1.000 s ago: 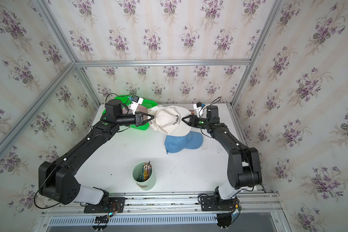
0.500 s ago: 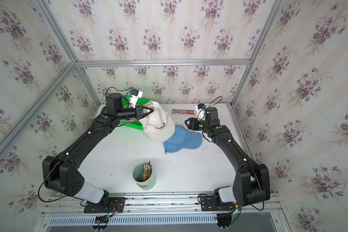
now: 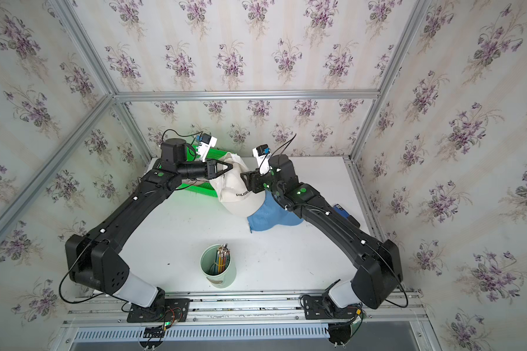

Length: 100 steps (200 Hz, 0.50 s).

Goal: Turn the baseball cap inside out
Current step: Turn over the baseball cap.

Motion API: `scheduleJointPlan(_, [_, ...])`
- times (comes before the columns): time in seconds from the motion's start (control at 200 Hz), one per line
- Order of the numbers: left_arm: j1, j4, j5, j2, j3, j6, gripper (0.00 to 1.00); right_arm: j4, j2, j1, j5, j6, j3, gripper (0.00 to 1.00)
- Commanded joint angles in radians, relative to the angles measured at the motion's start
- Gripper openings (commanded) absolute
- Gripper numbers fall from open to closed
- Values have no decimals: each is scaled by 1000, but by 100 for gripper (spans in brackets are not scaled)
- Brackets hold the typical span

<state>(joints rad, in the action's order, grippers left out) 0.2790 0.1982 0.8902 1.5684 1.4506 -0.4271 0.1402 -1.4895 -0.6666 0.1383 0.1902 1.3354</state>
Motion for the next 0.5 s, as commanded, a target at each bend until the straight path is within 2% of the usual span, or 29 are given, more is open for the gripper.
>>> scheduleJointPlan(0.0, [-1, -29, 18, -12, 1, -5, 0, -2, -36, -13, -46, -14, 32, 71])
scheduleJointPlan(0.245, [0, -35, 34, -22, 3, -12, 0, -26, -101, -13, -3, -5, 54, 72])
scheduleJointPlan(0.495, [0, -20, 29, -25, 7, -3, 0, -101, -127, -14, 105, 32, 45, 73])
